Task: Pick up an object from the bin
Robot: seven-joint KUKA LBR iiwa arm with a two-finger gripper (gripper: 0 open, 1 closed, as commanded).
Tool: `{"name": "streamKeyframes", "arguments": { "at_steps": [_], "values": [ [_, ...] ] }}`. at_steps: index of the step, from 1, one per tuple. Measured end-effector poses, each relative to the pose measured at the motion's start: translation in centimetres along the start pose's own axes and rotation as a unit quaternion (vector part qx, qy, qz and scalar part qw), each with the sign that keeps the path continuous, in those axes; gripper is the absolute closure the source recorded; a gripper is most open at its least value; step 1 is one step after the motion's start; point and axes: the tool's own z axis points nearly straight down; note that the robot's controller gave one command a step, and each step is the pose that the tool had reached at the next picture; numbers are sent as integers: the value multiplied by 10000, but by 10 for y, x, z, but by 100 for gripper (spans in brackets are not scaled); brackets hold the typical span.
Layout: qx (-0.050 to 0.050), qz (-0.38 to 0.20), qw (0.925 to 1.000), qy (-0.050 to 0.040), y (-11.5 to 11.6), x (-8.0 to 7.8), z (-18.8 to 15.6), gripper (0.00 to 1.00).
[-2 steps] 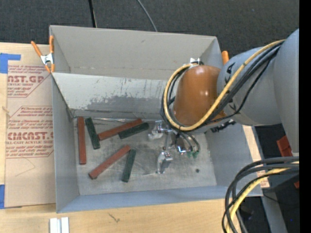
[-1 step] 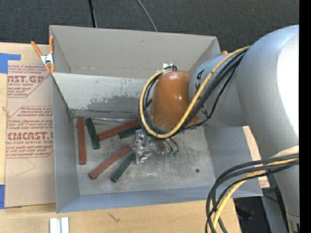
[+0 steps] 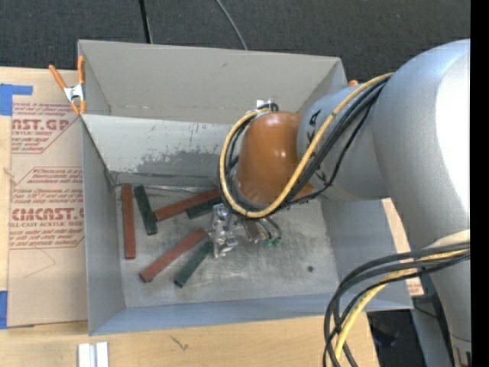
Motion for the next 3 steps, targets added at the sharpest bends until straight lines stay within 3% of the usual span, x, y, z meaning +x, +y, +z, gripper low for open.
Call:
{"name": "streamKeyframes", "arguments": {
  "at_steps": [1, 2, 3],
  "values": [
    [-5, -131, 9998, 133, 1, 9, -46, 100],
    [25, -881, 9961, 76, 49, -30, 3, 0],
    [-23, -867, 9962, -15, 54, -32, 1, 100]
  ]
}}
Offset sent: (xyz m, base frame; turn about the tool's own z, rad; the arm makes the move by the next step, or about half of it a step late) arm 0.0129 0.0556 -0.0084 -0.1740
